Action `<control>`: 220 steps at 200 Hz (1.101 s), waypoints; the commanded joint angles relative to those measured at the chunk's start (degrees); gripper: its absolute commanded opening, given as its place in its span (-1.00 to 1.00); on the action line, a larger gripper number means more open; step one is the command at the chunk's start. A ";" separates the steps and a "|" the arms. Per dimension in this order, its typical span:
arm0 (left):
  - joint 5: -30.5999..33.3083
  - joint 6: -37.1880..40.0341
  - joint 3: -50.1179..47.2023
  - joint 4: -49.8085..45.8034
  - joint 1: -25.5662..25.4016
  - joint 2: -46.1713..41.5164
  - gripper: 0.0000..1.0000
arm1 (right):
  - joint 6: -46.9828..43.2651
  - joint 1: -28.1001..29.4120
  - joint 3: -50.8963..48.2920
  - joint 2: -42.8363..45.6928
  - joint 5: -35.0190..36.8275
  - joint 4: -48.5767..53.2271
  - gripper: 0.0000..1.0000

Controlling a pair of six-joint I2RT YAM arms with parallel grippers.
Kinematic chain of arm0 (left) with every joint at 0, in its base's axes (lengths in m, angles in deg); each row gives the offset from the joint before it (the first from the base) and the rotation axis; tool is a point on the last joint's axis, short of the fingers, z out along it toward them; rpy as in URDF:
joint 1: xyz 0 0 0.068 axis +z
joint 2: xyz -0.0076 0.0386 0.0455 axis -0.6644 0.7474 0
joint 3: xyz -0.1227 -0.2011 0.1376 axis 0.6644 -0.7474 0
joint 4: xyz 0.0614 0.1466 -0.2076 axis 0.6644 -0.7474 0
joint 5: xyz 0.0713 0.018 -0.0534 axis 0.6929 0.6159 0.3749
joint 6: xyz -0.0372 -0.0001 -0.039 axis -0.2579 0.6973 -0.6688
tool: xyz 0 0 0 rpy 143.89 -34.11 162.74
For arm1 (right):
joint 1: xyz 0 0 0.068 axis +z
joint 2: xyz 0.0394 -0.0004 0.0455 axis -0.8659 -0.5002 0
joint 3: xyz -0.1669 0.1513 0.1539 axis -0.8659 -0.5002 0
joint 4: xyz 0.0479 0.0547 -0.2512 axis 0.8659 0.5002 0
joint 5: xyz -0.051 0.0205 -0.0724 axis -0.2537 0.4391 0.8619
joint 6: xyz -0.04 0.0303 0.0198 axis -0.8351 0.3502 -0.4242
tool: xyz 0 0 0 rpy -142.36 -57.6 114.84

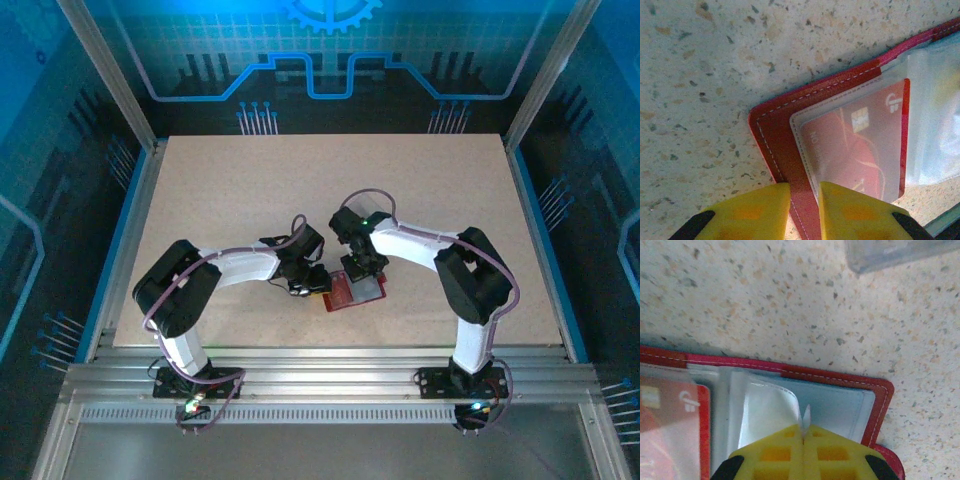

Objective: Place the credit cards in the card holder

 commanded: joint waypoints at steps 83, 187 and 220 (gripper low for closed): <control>-0.38 -1.53 -0.63 1.28 -1.09 2.92 -0.50 | 2.29 2.23 2.25 4.29 -11.50 0.33 -0.84; -0.29 -3.02 -1.91 1.56 -1.09 -0.38 -0.50 | 5.97 0.84 0.63 2.83 -24.01 -6.93 -0.46; 1.32 -1.63 -2.01 -0.98 -0.85 -3.65 -0.47 | 6.66 0.60 0.50 2.72 -25.90 -8.44 -0.37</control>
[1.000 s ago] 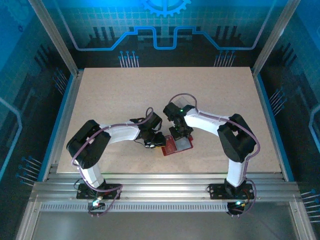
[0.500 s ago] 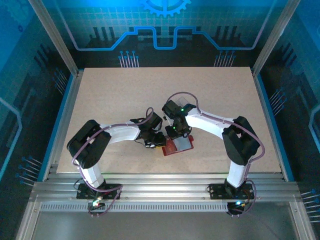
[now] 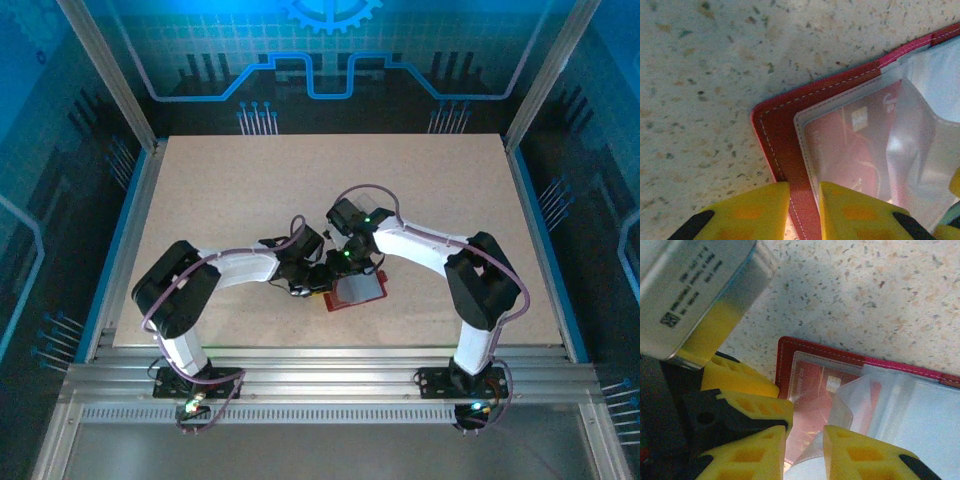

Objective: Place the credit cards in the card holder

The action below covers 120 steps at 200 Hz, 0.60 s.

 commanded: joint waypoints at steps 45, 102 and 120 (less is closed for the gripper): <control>0.48 0.40 -3.36 -2.62 0.16 -7.08 -0.43 | 2.47 0.09 0.03 -0.71 -7.24 -5.13 -0.22; 1.31 -0.49 -6.32 -4.28 1.02 -13.03 -0.39 | 4.44 0.64 1.29 -2.34 -10.63 -7.41 -0.16; 1.48 -0.93 -7.78 -4.47 1.81 -15.18 -0.37 | 4.56 1.03 2.34 -2.70 -11.04 -7.50 -0.09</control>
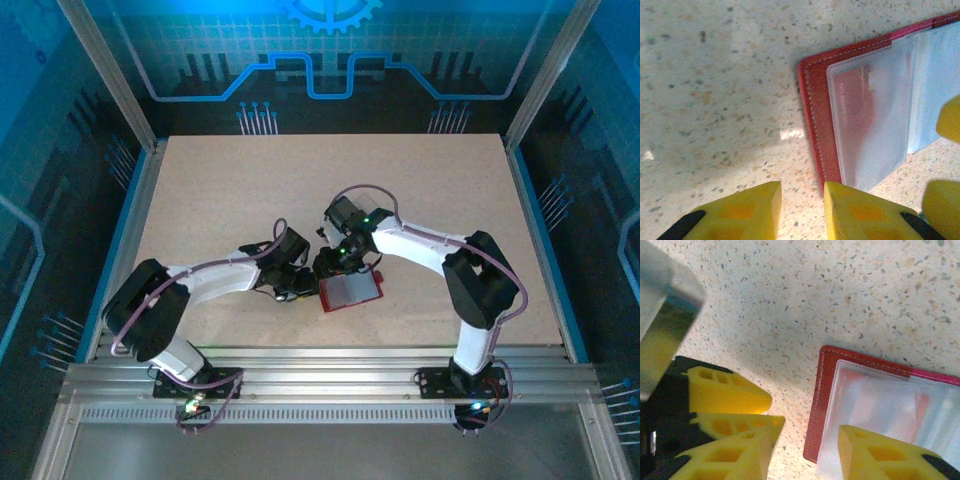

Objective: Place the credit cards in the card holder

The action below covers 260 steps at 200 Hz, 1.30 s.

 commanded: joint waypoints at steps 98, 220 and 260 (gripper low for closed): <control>-2.06 2.46 -2.49 -4.48 3.74 -14.25 0.11 | -7.73 -2.52 15.80 1.71 9.68 11.80 -0.15; -4.59 3.31 7.01 1.57 -0.30 4.45 0.35 | -23.72 -13.25 24.21 -3.65 24.21 25.25 -0.31; -4.53 3.36 6.87 2.22 -0.33 6.56 0.35 | -26.57 -12.17 26.30 -6.92 27.40 26.97 -0.35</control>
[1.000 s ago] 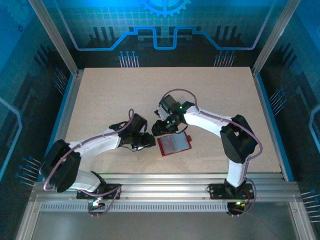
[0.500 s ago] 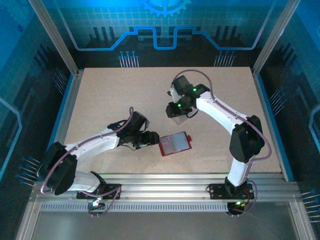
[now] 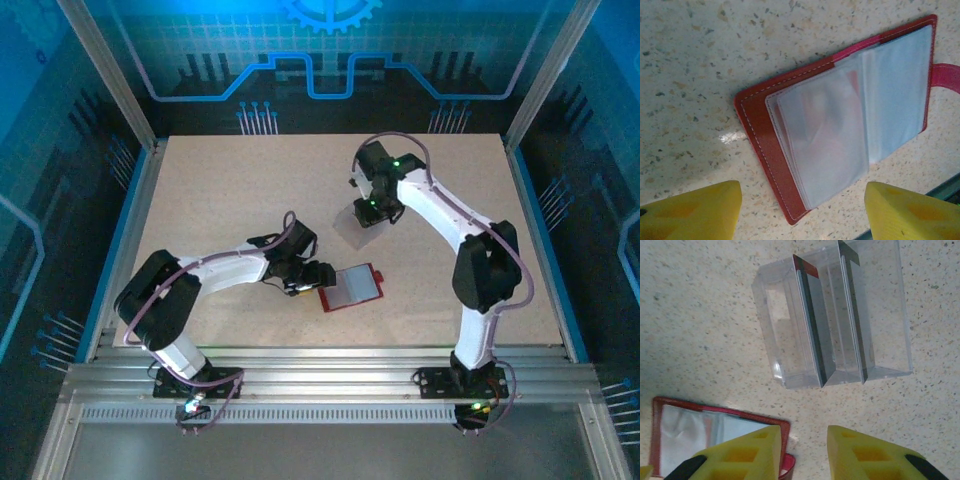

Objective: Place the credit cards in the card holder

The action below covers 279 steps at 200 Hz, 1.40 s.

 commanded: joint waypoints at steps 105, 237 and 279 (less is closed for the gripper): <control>-1.87 0.90 0.84 2.24 -0.38 2.17 0.35 | -5.07 3.59 5.67 -8.68 9.51 5.25 -0.49; -2.14 0.02 -0.42 3.51 -0.36 2.18 0.34 | -5.48 3.71 7.91 -12.89 10.31 5.43 -0.55; -2.14 -0.15 -0.60 3.48 -0.35 2.07 0.33 | -5.62 3.70 8.29 -13.50 10.66 5.59 -0.60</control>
